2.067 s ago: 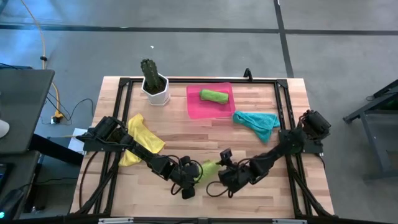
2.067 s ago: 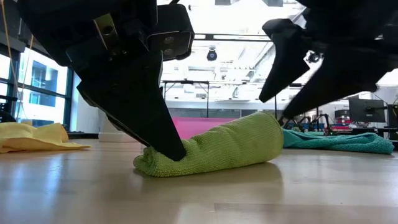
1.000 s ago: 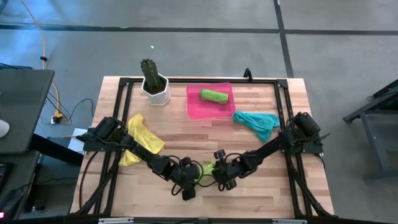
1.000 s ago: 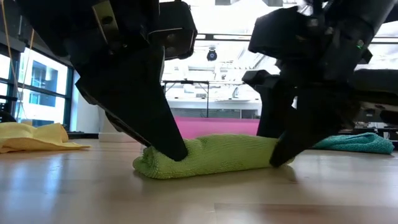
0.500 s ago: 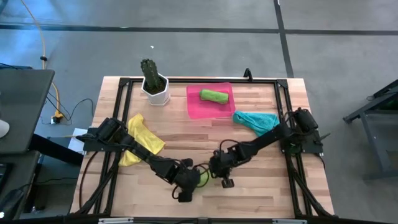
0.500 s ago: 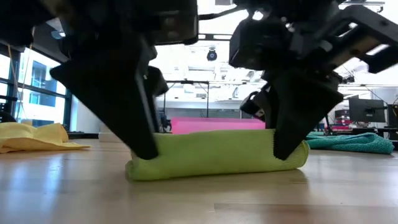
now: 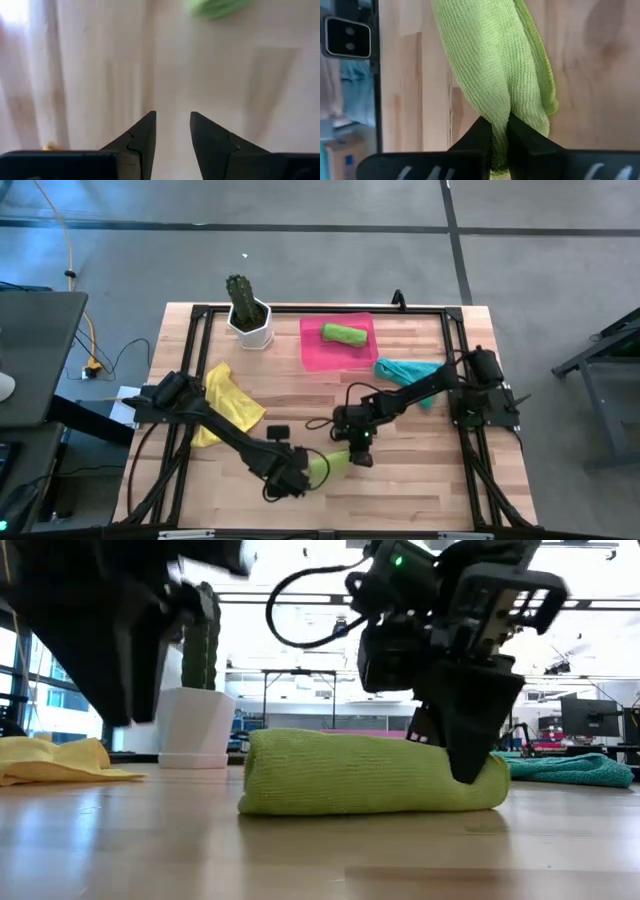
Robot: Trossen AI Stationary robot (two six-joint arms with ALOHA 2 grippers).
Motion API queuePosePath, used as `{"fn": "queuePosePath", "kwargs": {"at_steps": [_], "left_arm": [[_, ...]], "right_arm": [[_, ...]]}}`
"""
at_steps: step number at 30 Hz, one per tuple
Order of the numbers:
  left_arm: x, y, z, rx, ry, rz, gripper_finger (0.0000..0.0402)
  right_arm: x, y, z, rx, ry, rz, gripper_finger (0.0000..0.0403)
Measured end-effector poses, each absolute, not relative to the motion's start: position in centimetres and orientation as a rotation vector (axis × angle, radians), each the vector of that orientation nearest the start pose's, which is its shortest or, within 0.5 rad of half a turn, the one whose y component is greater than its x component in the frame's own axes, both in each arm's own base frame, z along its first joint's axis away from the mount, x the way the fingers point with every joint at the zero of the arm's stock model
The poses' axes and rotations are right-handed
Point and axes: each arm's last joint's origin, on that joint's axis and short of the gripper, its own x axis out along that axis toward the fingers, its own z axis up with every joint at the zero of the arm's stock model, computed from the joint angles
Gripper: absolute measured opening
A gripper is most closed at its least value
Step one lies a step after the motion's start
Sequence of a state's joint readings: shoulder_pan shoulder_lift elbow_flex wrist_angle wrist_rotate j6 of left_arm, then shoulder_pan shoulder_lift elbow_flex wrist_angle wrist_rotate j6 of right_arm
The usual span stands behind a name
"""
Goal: Roll microfiber towels into tight, uniform cylinder then place into a basket
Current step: Put the rolled light green microfiber cloth into the pink bin
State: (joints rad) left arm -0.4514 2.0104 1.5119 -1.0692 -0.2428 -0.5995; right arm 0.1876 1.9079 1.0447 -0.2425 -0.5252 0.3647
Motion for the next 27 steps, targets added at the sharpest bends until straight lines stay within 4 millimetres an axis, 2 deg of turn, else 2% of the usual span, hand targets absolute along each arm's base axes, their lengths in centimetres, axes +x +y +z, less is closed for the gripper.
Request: {"fn": "queuePosePath", "kwargs": {"at_steps": [6, 11, 16, 21, 23, 27], "left_arm": [[36.0, -17.2, 21.5, 0.097, 1.213, 0.286, 0.0108], [37.4, -17.6, 22.4, 0.09, 1.017, 0.322, 0.0108], [38.0, -17.6, 22.0, 0.126, 1.011, 0.289, 0.012], [38.6, -16.4, 22.1, 0.118, 0.972, 0.363, 0.0146], [39.3, -15.8, 21.7, 0.089, 0.962, 0.379, 0.0157], [40.4, -14.8, 19.5, 0.046, 1.04, 0.365, 0.0179]], "right_arm": [[34.9, 6.1, 12.3, 0.644, 1.234, 0.385, 0.0016], [35.0, 4.8, 12.3, 0.676, 1.228, 0.352, 0.0016], [35.0, 3.6, 12.3, 0.694, 1.224, 0.355, 0.0016], [35.0, 2.9, 12.3, 0.725, 1.23, 0.373, 0.0017], [34.9, 2.9, 12.3, 0.714, 1.231, 0.38, 0.0017], [34.8, 2.9, 12.3, 0.693, 1.237, 0.394, 0.0017]]}}
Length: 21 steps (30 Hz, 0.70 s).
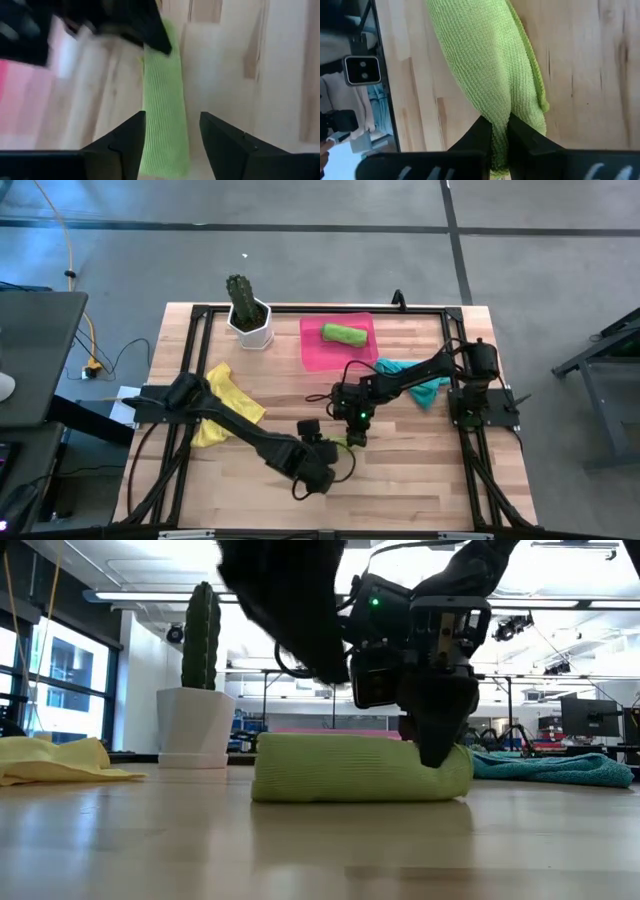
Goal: Roll microfiber towels into tight, uniform cylinder then place into a basket
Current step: Put the rolled light green microfiber cloth into the pink bin
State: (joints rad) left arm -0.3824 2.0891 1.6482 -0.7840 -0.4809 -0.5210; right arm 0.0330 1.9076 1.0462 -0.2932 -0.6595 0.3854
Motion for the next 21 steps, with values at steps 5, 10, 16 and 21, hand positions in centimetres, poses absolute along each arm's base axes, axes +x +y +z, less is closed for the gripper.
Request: {"fn": "queuePosePath", "kwargs": {"at_steps": [5, 10, 16, 21], "left_arm": [[41.0, -13.8, 17.0, 0.057, 1.146, 0.344, 0.0191], [41.5, -12.6, 16.3, 0.058, 1.158, 0.373, 0.0193], [41.7, -11.6, 14.9, -0.001, 1.149, 0.348, 0.0193], [41.4, -11.5, 13.3, -0.058, 1.143, 0.303, 0.0193]], "right_arm": [[34.6, 2.9, 12.2, 0.659, 1.247, 0.419, 0.0017], [34.5, 2.9, 12.2, 0.635, 1.248, 0.434, 0.0017], [34.6, 2.9, 12.3, 0.626, 1.237, 0.436, 0.0017], [34.6, 2.9, 12.3, 0.572, 1.223, 0.442, 0.0019]]}}
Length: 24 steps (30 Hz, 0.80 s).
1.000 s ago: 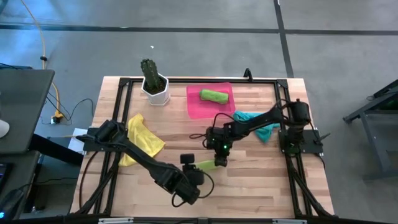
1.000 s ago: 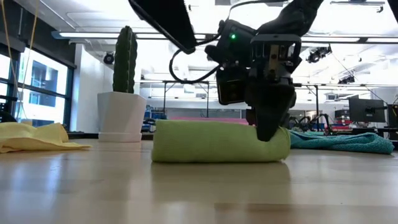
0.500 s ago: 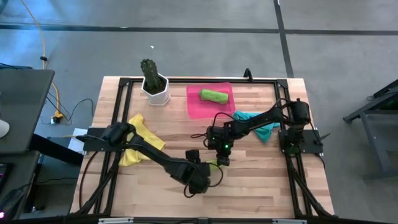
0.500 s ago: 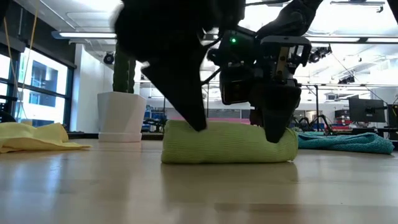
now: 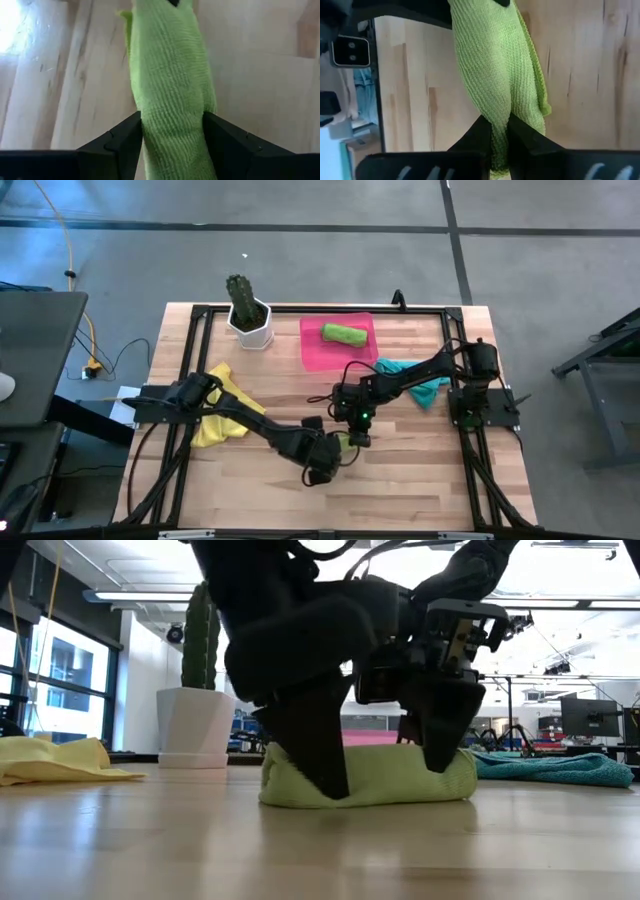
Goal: Roll microfiber towels into tight, uniform cylinder then place into a basket
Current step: Put the rolled light green microfiber cloth into the pink bin
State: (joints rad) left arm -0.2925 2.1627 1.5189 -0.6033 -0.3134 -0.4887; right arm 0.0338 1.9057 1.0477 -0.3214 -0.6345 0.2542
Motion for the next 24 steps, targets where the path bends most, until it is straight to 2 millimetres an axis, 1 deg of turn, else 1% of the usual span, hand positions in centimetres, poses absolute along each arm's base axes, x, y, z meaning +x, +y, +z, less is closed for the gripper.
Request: {"fn": "queuePosePath", "kwargs": {"at_steps": [3, 7, 9, 11, 14, 16, 19, 24], "left_arm": [[41.1, -11.6, 13.0, -0.082, 1.141, 0.312, 0.0193], [40.7, -11.5, 12.1, -0.123, 1.121, 0.31, 0.0193], [40.6, -11.5, 11.9, -0.132, 1.126, 0.309, 0.0193], [40.6, -11.5, 11.9, -0.136, 1.128, 0.31, 0.0191], [40.6, -11.5, 11.8, -0.139, 1.13, 0.308, 0.0175], [40.6, -11.5, 11.8, -0.132, 1.133, 0.299, 0.0156], [40.6, -11.6, 11.7, -0.13, 1.141, 0.296, 0.012], [40.5, -11.5, 11.7, -0.094, 1.137, 0.321, 0.0055]], "right_arm": [[34.6, 2.9, 12.3, 0.528, 1.209, 0.466, 0.0041], [34.5, 2.9, 12.2, 0.468, 1.199, 0.507, 0.0104], [34.4, 2.9, 12.3, 0.447, 1.201, 0.539, 0.0138], [34.1, 2.9, 12.3, 0.451, 1.215, 0.565, 0.0168], [33.6, 2.4, 12.6, 0.48, 1.248, 0.59, 0.02], [33.1, 2.0, 12.9, 0.502, 1.273, 0.59, 0.0211], [32.3, 1.4, 14.0, 0.48, 1.292, 0.586, 0.0215], [30.7, 0.7, 16.9, 0.403, 1.297, 0.538, 0.0215]]}}
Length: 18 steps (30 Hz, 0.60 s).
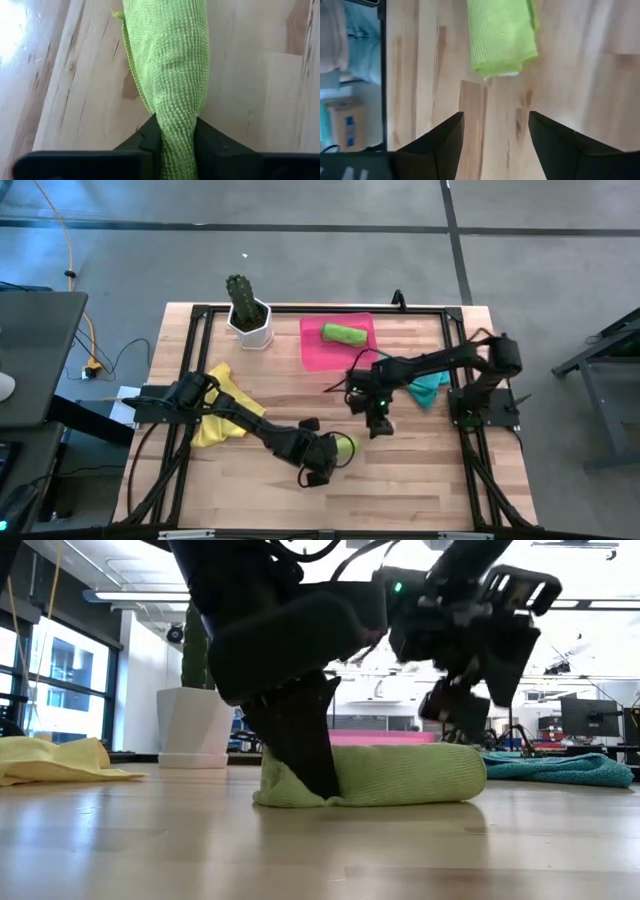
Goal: Roll microfiber towels into tight, uniform cylinder then place into a basket
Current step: Put the rolled light green microfiber cloth into the pink bin
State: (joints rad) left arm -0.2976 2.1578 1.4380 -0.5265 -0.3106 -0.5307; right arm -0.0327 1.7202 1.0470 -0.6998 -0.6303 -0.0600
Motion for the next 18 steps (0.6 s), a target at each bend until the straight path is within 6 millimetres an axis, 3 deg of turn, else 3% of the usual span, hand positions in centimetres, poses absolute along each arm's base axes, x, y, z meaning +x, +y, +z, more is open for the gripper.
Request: {"fn": "queuePosePath", "kwargs": {"at_steps": [4, 13, 18], "left_arm": [[40.5, -11.2, 11.7, -0.099, 1.138, 0.326, 0.0021], [40.9, -10.1, 12.3, -0.135, 1.127, 0.313, 0.0021], [40.9, -7.8, 13.5, -0.1, 1.116, 0.34, 0.002]], "right_arm": [[29.4, 0.8, 19.6, 0.368, 1.272, 0.478, 0.0215], [26.3, 3.6, 25.1, 0.243, 1.151, 0.339, 0.0215], [24.7, 5.4, 26.9, 0.179, 1.085, 0.246, 0.0215]]}}
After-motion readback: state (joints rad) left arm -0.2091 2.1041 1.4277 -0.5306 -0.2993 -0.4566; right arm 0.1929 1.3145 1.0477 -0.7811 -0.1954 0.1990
